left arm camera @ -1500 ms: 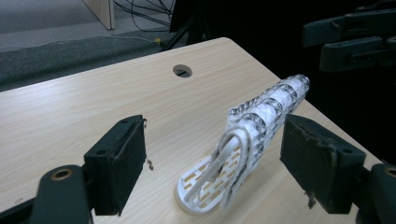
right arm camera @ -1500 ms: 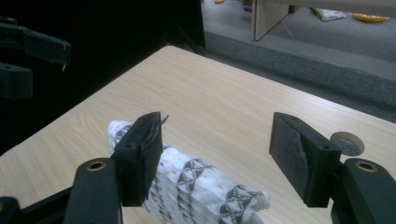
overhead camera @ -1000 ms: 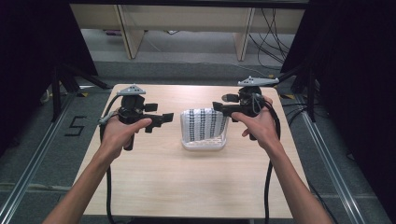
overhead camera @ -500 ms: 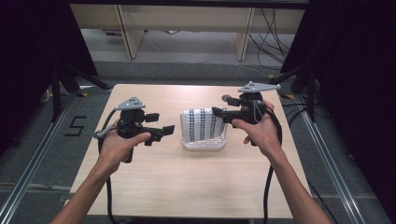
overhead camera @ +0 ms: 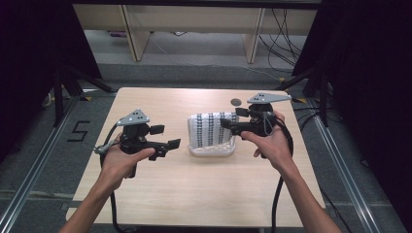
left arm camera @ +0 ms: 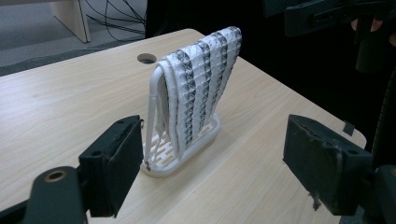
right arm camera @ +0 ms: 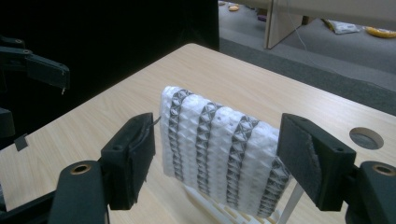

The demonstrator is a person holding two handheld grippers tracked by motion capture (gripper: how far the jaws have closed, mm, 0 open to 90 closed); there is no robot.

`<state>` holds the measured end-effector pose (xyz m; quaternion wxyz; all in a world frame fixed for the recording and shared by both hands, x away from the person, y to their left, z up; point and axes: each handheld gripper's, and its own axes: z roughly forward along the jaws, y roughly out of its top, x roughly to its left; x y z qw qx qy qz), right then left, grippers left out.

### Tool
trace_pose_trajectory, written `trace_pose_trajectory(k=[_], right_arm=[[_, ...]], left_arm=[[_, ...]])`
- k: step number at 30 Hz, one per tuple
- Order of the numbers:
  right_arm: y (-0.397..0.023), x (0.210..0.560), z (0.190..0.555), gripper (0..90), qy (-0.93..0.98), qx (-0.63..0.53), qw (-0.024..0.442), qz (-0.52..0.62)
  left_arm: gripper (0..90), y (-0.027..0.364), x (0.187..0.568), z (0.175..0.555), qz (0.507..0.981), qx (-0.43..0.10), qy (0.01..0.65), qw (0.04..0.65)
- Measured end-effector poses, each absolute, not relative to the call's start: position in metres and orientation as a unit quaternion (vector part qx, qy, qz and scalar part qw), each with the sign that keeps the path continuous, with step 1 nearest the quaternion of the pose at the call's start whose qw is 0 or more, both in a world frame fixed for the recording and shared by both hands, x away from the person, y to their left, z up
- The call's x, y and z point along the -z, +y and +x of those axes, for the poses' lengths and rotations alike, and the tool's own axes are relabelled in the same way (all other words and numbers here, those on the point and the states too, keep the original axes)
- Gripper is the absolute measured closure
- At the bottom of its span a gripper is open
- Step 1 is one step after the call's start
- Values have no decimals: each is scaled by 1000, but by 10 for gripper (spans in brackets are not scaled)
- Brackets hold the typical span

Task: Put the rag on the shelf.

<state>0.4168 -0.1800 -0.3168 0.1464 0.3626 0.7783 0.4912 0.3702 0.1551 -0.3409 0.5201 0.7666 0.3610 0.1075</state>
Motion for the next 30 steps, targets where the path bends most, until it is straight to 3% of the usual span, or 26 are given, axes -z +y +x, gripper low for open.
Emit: trace_pose_trajectory(k=[30], right_arm=[[-188,340,380,243,768,-516,135,354]], left_arm=[[191,162,371,335,763,-100,350,534]])
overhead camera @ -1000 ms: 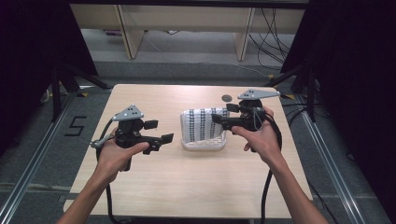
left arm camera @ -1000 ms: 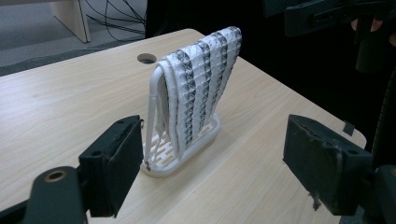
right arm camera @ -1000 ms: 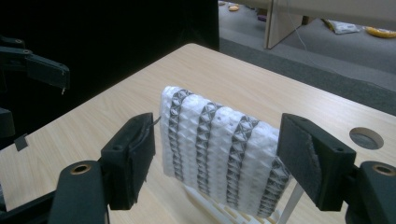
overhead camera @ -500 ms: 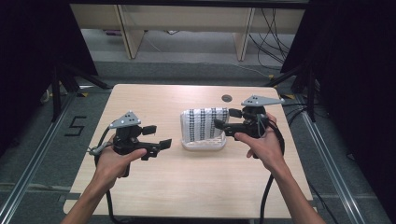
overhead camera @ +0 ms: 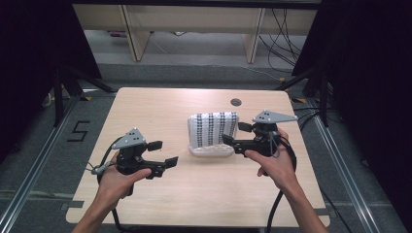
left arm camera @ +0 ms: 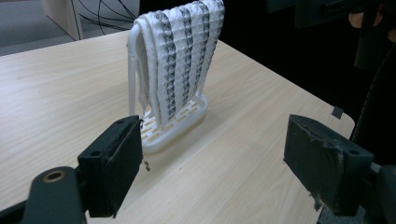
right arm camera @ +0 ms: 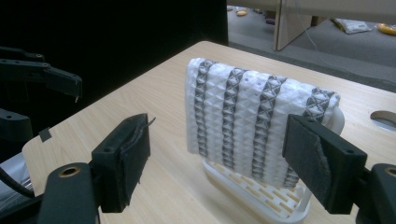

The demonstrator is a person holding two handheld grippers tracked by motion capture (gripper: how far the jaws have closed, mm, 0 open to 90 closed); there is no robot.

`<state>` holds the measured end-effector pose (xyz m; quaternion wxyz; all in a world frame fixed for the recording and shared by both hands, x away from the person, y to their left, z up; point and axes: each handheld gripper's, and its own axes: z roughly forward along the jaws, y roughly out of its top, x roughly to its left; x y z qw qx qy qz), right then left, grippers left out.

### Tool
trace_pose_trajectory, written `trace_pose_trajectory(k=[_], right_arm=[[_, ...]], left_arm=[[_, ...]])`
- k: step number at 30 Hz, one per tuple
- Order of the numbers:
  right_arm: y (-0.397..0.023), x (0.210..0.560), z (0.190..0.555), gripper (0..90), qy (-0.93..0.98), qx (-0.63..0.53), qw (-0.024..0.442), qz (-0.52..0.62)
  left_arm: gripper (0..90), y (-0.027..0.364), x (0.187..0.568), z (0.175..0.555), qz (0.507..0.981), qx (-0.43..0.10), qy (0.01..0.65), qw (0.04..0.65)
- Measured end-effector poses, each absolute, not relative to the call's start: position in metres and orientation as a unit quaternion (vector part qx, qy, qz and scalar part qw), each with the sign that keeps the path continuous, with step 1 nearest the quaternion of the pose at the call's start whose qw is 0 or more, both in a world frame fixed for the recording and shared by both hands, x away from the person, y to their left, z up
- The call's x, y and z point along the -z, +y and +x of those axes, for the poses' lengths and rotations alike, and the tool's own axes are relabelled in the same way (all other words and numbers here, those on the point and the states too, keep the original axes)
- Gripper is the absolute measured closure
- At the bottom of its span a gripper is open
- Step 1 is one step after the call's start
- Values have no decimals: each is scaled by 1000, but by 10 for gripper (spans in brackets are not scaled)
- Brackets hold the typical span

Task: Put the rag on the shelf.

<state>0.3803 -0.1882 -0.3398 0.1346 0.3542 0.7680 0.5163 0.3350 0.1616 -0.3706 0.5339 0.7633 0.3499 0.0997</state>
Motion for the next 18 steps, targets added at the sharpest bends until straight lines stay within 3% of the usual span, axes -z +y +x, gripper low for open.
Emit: trace_pose_trajectory(k=[18], right_arm=[[-184,357,353,183,775,-514,126,345]], left_arm=[[169,170,401,313,766,-100,352,528]])
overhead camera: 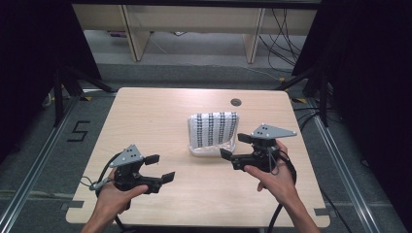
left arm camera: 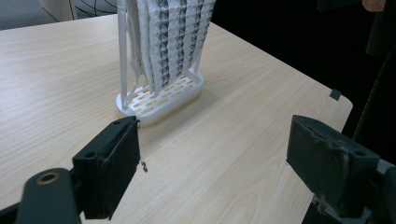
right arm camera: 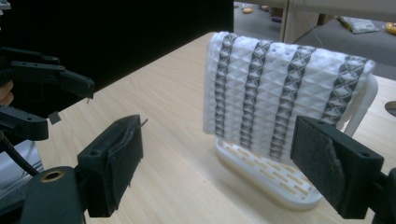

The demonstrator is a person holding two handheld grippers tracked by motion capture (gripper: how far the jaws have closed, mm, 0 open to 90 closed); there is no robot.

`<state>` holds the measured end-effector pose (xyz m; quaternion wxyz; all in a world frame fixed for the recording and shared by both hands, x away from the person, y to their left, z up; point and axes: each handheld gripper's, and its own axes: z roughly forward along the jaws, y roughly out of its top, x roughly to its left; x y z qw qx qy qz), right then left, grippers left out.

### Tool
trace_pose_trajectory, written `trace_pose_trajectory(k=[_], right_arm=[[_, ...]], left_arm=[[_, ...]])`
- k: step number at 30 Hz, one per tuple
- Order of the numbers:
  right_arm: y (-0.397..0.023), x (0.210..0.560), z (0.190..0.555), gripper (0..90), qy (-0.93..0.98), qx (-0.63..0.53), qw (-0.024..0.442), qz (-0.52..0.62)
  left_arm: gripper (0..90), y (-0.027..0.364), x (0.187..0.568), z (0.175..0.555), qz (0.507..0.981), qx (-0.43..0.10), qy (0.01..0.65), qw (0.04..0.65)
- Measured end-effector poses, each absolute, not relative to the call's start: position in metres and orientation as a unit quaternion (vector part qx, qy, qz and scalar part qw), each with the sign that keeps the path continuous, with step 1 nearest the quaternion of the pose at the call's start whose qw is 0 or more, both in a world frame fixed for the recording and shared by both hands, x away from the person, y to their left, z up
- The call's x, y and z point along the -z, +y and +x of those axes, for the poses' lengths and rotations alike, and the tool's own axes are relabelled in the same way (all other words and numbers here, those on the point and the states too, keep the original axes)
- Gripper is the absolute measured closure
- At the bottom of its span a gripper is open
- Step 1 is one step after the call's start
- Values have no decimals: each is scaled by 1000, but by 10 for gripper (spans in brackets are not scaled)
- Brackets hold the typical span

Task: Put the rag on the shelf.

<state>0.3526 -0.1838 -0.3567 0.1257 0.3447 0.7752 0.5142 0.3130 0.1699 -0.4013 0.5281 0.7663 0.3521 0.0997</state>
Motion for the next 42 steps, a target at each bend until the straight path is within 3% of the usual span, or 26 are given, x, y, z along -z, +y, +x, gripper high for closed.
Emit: trace_pose_trajectory(k=[42], right_arm=[[-187,407,322,195,797,-482,132,338]], left_arm=[[166,177,446,285,781,-107,350,506]])
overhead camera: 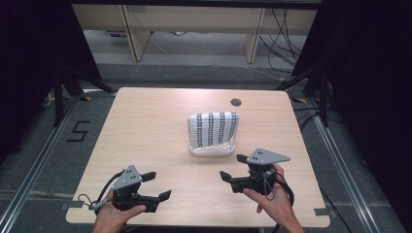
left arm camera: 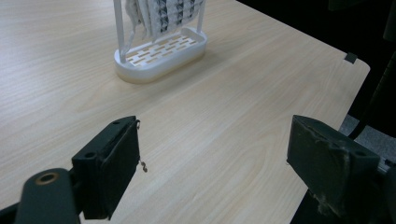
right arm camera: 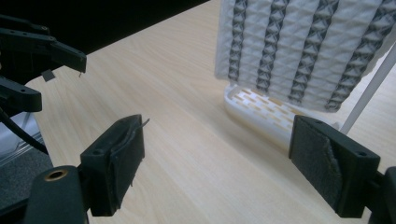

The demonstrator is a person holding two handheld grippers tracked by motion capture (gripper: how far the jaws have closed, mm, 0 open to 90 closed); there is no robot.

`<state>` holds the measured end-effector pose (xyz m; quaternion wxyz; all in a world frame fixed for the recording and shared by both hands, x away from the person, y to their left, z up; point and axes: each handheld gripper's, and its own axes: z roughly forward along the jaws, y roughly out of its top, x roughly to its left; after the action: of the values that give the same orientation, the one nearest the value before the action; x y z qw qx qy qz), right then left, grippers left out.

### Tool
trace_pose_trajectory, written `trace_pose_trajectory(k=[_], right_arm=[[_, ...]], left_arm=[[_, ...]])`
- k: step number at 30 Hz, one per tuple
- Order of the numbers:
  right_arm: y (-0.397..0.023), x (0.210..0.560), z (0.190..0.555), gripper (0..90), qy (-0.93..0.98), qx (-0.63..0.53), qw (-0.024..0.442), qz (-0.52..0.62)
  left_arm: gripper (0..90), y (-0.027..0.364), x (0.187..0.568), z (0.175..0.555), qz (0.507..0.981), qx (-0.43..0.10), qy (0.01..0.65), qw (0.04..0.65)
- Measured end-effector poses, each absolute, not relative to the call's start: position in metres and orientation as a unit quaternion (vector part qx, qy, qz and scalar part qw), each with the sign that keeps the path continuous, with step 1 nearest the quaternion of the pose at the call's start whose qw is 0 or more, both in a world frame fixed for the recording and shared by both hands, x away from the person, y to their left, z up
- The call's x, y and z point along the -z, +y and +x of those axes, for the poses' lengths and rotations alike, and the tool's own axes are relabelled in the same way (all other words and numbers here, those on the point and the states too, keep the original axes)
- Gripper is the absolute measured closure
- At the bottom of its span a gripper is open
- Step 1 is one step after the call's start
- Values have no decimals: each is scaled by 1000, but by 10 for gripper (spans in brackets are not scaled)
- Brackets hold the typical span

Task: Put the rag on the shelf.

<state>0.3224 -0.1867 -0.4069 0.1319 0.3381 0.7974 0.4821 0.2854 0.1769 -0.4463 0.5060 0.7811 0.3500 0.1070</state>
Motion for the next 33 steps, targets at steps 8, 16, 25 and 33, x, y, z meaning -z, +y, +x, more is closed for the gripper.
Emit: trace_pose_trajectory(k=[8,16,25,33], right_arm=[[-188,423,318,195,797,-479,115,350],[-192,437,313,195,801,-471,108,353],[-191,454,305,193,808,-463,96,351],[-187,468,297,190,819,-449,83,348]], left_arm=[[167,177,454,280,788,-109,349,495],[167,174,463,275,792,-104,347,492],[167,178,475,268,796,-101,351,484],[167,179,487,260,814,-104,343,457]])
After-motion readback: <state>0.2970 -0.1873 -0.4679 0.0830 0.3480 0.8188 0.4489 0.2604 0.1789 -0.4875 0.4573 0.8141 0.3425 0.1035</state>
